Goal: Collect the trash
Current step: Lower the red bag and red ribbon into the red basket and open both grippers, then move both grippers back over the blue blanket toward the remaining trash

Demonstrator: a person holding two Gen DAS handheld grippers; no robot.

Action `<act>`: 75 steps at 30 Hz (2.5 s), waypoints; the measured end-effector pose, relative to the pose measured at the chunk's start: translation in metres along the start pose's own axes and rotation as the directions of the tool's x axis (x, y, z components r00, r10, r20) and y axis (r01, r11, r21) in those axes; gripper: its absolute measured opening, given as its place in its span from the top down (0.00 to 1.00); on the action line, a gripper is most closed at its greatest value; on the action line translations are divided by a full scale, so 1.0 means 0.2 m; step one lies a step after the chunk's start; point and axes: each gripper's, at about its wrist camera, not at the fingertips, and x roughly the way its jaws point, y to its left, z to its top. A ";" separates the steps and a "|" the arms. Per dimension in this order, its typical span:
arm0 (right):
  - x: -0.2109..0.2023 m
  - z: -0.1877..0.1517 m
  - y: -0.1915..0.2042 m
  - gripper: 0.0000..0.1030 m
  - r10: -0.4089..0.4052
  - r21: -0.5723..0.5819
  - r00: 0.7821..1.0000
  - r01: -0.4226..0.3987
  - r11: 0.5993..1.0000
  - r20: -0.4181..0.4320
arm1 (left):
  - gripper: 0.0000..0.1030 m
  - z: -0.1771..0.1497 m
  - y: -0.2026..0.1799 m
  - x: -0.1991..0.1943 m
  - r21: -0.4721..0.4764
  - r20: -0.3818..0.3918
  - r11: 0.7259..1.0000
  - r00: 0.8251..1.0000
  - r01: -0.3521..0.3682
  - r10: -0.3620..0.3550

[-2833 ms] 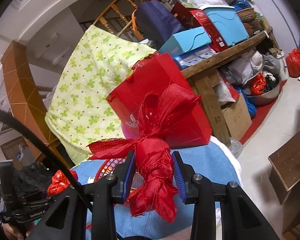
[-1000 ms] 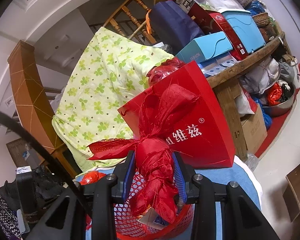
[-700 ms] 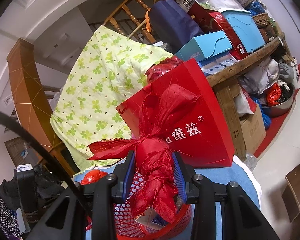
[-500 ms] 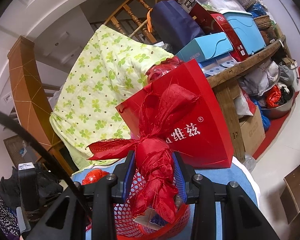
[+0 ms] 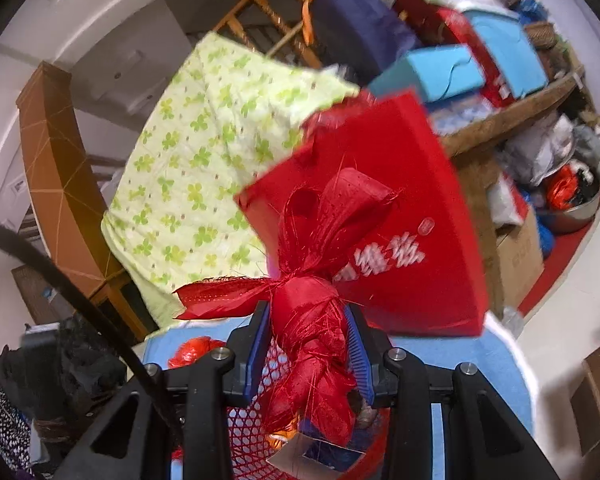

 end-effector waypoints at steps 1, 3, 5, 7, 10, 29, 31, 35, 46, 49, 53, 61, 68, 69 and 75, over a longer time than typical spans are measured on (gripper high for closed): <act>0.05 -0.02 -0.01 0.38 0.016 0.019 1.000 -0.015 1.000 -0.024 | 0.29 -0.01 0.01 0.00 -0.001 -0.003 1.000 1.000 0.002 -0.002; 0.11 -0.04 -0.02 0.29 0.035 0.061 0.998 -0.031 0.998 -0.061 | 0.29 -0.03 0.04 -0.02 0.007 -0.011 1.000 1.000 0.001 -0.001; 0.15 -0.07 -0.05 0.29 0.074 0.117 0.993 -0.063 0.991 -0.095 | 0.28 -0.08 0.08 -0.07 0.021 -0.002 1.000 1.000 -0.023 0.023; 0.12 -0.08 -0.06 0.29 0.090 0.137 0.992 -0.077 0.988 -0.087 | 0.26 -0.13 0.12 -0.12 0.034 0.005 0.998 0.999 -0.046 0.046; 0.05 -0.09 -0.06 0.29 0.072 0.113 0.996 -0.065 0.991 -0.060 | 0.23 -0.23 0.18 -0.18 0.046 -0.005 0.993 0.994 -0.106 0.106; -0.28 -0.15 0.59 0.29 0.166 -0.169 0.986 -0.169 0.971 -0.032 | 0.23 -0.86 0.73 -0.54 -0.131 -0.178 0.934 0.934 -0.333 0.309; -0.24 -0.21 0.71 0.29 0.209 -0.206 0.974 -0.222 0.953 -0.082 | 0.23 -0.91 0.79 -0.58 -0.150 -0.178 0.923 0.928 -0.354 0.327; -0.16 -0.35 0.90 0.29 0.256 -0.249 0.948 -0.298 0.921 -0.188 | 0.23 -0.98 0.89 -0.61 -0.191 -0.190 0.909 0.922 -0.371 0.336; 0.10 -0.80 1.22 0.29 0.231 -0.335 0.859 -0.407 0.850 -0.457 | 0.23 -1.14 1.10 -0.62 -0.296 -0.241 0.866 0.909 -0.402 0.339; 0.14 -0.87 1.23 0.29 0.205 -0.356 0.849 -0.407 0.842 -0.487 | 0.23 -1.17 1.14 -0.61 -0.319 -0.253 0.858 0.909 -0.403 0.332; 0.17 -0.93 1.22 0.29 0.179 -0.357 0.836 -0.401 0.844 -0.518 | 0.23 -1.22 1.17 -0.58 -0.347 -0.274 0.851 0.911 -0.394 0.310; 0.34 -0.99 1.24 0.29 0.144 -0.334 0.799 -0.398 0.855 -0.583 | 0.23 -1.28 1.22 -0.55 -0.377 -0.293 0.841 0.911 -0.389 0.290; 0.71 -1.07 1.23 0.29 0.062 -0.327 0.768 -0.343 0.881 -0.637 | 0.23 -1.35 1.30 -0.50 -0.412 -0.329 0.821 0.905 -0.395 0.270; 0.79 -1.08 1.23 0.29 0.039 -0.331 0.768 -0.320 0.888 -0.639 | 0.23 -1.36 1.32 -0.48 -0.418 -0.337 0.818 0.903 -0.396 0.265; 1.13 -1.09 1.18 0.29 -0.014 -0.293 0.773 -0.223 0.930 -0.634 | 0.23 -1.33 1.42 -0.40 -0.405 -0.360 0.815 0.892 -0.414 0.274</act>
